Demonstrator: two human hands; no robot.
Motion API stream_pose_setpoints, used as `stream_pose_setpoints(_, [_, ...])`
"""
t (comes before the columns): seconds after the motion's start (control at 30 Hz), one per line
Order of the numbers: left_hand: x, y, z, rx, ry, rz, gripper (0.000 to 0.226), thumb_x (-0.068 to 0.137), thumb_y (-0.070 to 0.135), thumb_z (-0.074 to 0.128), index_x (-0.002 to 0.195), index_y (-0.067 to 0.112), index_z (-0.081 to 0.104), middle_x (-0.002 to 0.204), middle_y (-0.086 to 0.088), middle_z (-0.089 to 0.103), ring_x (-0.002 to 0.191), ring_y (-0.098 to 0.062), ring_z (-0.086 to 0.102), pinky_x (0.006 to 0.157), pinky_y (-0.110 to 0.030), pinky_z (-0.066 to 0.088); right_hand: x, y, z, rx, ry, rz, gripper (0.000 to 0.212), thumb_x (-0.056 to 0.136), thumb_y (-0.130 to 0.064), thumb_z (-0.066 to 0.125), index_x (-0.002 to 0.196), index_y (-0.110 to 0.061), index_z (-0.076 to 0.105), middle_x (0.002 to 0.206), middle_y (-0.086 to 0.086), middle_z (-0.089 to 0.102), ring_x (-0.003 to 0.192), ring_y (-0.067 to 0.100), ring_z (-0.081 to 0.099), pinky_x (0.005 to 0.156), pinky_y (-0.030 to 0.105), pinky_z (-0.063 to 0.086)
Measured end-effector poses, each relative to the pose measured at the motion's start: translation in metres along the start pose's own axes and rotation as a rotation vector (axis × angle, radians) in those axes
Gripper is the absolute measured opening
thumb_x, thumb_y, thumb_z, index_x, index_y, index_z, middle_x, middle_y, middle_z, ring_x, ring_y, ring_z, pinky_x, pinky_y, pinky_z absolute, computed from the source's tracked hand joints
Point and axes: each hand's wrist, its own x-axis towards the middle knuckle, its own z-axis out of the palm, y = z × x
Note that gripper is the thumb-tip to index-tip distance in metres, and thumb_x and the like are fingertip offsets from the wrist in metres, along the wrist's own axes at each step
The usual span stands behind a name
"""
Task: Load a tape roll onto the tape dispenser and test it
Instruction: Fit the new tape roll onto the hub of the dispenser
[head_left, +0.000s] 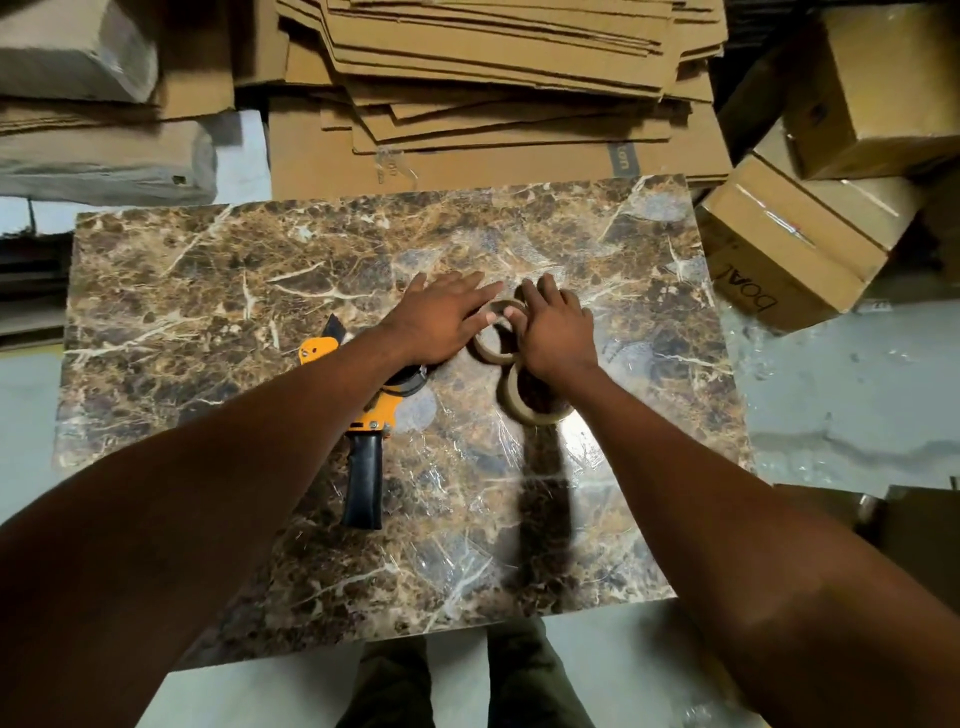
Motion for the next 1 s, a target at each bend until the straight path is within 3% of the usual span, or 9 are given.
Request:
stream_pose_setpoints(0.1, [0.0,-0.003,-0.006,0.074,-0.034,0.013,0.064,0.107,0.068,0.02,0.167,0.048,0.012,0.179,-0.004,0.012,0.164,-0.032,0.013,0.127,-0.068,0.004,-0.004,0.007,-0.002,0.089,-0.09,-0.01,0.066,0.106,-0.06,0.021,0.161,-0.024,0.027,0.169,0.007,0.022,0.152,0.035,0.023,0.117,0.06,0.027])
stream_pose_setpoints(0.17, [-0.002,0.001,-0.009,0.096,0.014,0.019,0.064,0.108,0.066,0.023,0.167,0.044,0.015,0.178,-0.007,0.013,0.164,-0.031,0.014,0.127,-0.066,0.003,-0.009,0.012,-0.007,0.197,-0.084,0.001,0.069,0.105,-0.064,0.02,0.162,-0.025,0.026,0.17,0.006,0.022,0.155,0.034,0.021,0.121,0.058,0.025])
stream_pose_setpoints(0.33, [-0.029,0.039,-0.002,0.049,0.302,-0.03,0.051,0.11,0.051,0.041,0.155,0.03,0.053,0.176,-0.009,0.021,0.162,-0.03,0.022,0.13,-0.062,0.002,-0.041,0.032,-0.016,0.251,0.002,-0.11,0.059,0.109,-0.054,0.03,0.16,-0.025,0.034,0.165,0.007,0.034,0.151,0.035,0.032,0.117,0.057,0.032])
stream_pose_setpoints(0.47, [-0.057,0.079,0.023,0.161,0.418,-0.154,0.062,0.104,0.061,0.041,0.133,0.016,0.071,0.175,-0.01,0.024,0.163,-0.03,0.019,0.13,-0.062,0.005,-0.074,0.045,-0.011,0.177,-0.048,-0.156,0.054,0.107,-0.047,0.037,0.157,-0.026,0.04,0.163,0.001,0.04,0.15,0.032,0.034,0.116,0.06,0.031])
stream_pose_setpoints(0.53, [-0.066,0.095,0.037,0.147,0.397,-0.221,0.067,0.101,0.067,0.04,0.12,0.014,0.076,0.175,-0.011,0.023,0.164,-0.03,0.016,0.13,-0.062,0.006,-0.084,0.045,-0.011,0.177,-0.038,-0.139,0.048,0.106,-0.037,0.045,0.153,-0.026,0.045,0.158,0.001,0.048,0.148,0.032,0.036,0.117,0.06,0.029])
stream_pose_setpoints(0.63, [-0.07,0.108,0.047,0.129,0.364,-0.258,0.063,0.099,0.067,0.046,0.121,0.017,0.077,0.176,-0.009,0.024,0.162,-0.029,0.022,0.131,-0.059,0.008,-0.091,0.039,-0.022,0.224,-0.021,-0.081,0.052,0.098,-0.018,0.059,0.149,-0.024,0.052,0.139,0.011,0.064,0.145,0.031,0.042,0.12,0.056,0.022])
stream_pose_setpoints(0.8, [-0.076,0.111,0.048,0.15,0.369,-0.3,0.06,0.098,0.066,0.053,0.125,0.018,0.075,0.175,-0.01,0.025,0.161,-0.031,0.023,0.131,-0.058,0.008,-0.097,0.038,-0.026,0.169,-0.05,-0.081,0.054,0.096,-0.016,0.062,0.149,-0.027,0.053,0.137,0.018,0.064,0.145,0.028,0.043,0.123,0.054,0.02])
stream_pose_setpoints(1.0, [-0.081,0.103,0.06,0.074,0.357,-0.242,0.057,0.097,0.067,0.051,0.087,0.022,0.085,0.176,-0.005,0.023,0.161,-0.028,0.023,0.131,-0.057,0.006,-0.108,0.037,-0.013,0.197,-0.026,-0.041,0.059,0.089,-0.007,0.063,0.144,-0.028,0.059,0.126,0.007,0.073,0.14,0.025,0.049,0.12,0.053,0.026])
